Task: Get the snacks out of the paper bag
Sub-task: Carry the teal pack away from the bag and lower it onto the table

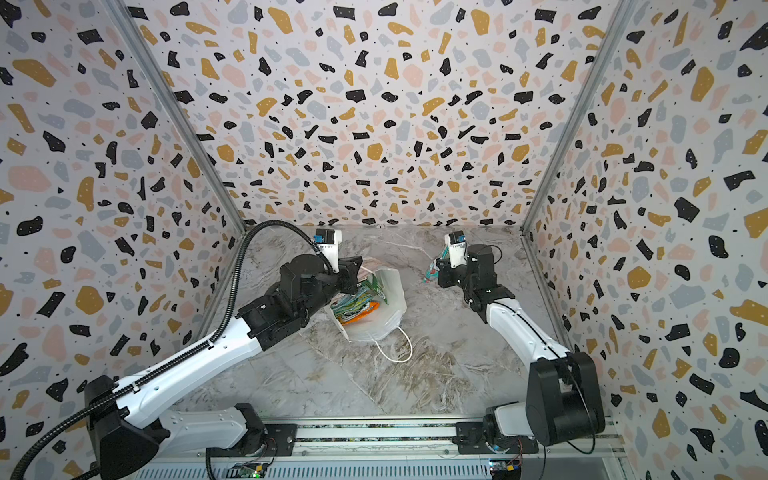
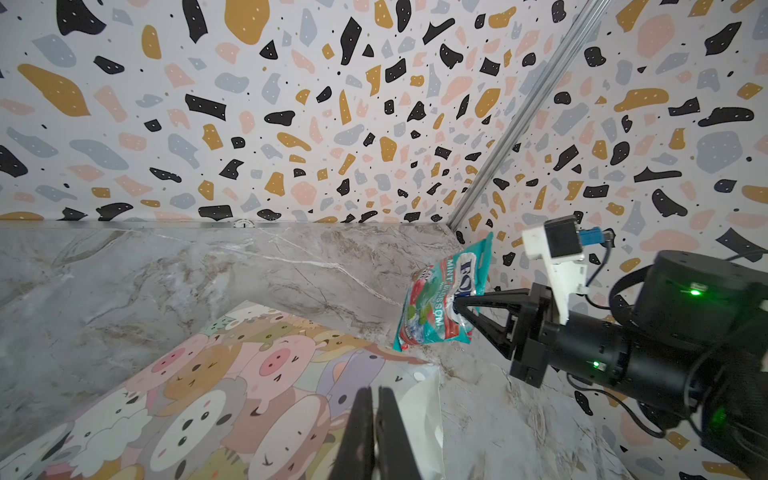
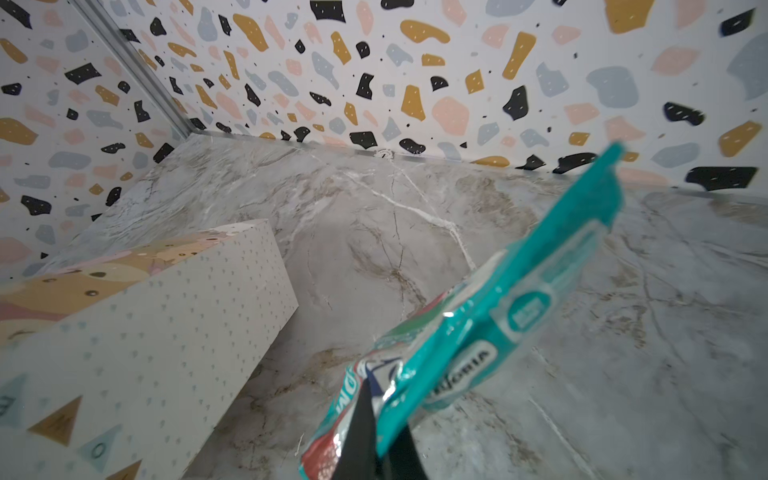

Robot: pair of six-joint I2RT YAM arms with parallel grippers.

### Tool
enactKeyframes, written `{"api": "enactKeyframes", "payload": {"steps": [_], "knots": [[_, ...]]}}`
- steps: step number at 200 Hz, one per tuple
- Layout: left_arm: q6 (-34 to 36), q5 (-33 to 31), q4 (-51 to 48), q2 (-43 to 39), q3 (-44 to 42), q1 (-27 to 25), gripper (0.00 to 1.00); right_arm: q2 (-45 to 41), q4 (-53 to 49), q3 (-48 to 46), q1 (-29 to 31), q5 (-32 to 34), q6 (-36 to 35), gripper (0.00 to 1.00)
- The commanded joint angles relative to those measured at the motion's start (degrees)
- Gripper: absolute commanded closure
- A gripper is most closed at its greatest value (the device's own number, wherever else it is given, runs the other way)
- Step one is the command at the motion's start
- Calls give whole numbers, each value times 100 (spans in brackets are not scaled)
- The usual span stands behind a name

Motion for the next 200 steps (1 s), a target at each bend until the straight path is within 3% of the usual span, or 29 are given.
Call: {"api": "enactKeyframes", "payload": {"steps": [1,19,65,150,200], "knots": [[92,-78,121,-87,-101,-23,100,330,1246,200,-157,-1091,165,100],[74,-59,119,-68,-98,-18,100,903,1549,355,-322,-1661,238,100],[92,-94,96,-43,-109,-23,100,2033,1753,772,-481,-2116,334,100],[125,-89,88,-21,-75,-23,100,2887,925,1026,-540,-1102,282,100],[133,-85,42,-16,-43,-17,100,3197,815,1263,-503,-1010,358,100]]}}
